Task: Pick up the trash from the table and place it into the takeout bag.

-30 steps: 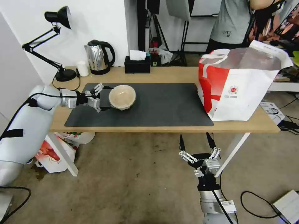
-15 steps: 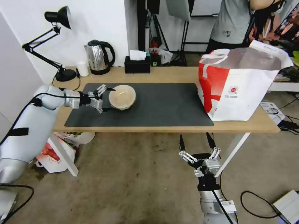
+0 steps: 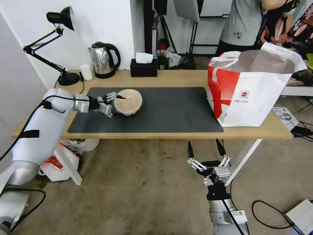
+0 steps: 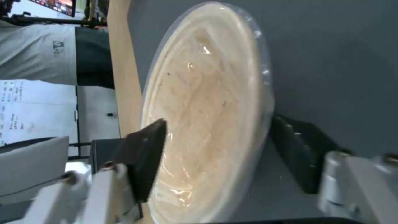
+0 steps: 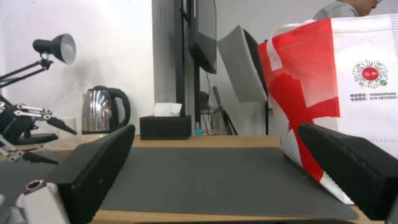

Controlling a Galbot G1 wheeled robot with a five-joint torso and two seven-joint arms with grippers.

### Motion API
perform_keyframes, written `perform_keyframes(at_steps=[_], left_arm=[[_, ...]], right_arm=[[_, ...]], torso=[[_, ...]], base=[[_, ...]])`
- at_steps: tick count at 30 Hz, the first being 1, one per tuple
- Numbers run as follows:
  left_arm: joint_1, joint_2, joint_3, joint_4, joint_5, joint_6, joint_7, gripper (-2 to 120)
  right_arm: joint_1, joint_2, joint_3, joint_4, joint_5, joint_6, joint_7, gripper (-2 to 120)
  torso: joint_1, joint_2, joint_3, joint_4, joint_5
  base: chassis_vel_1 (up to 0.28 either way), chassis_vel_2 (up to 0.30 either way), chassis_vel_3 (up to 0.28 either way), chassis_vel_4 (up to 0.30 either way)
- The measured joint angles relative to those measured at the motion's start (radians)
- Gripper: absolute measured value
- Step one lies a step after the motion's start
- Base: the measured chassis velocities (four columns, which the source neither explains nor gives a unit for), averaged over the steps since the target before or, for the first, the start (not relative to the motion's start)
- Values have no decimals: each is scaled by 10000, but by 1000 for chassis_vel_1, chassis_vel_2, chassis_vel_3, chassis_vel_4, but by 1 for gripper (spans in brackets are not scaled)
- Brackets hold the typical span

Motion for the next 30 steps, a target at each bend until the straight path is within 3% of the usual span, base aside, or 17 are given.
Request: perform_keyframes(at_steps=[4,6,18,30], left_arm=[[-51,0,-21,9,5,6,26,52],[-74,17,-25,10,19,11,43,40],[-143,123,-91,-65,8,62,249,1],[-133,176,-120,-300,-142,66,257,0]], right_arm=[[0,0,-1,0,1,0,0,100],[0,0,-1,0,1,0,0,100],[0,0,-1,0,0,0,0,100],[0,0,-1,0,0,0,1,100]], torso=[[-1,0,0,0,1],[0,0,0,-1,1],[0,0,0,0,0],[0,0,0,-1,-1]], base=[[0,0,0,0],[0,0,0,0],[0,0,0,0],[0,0,0,0]])
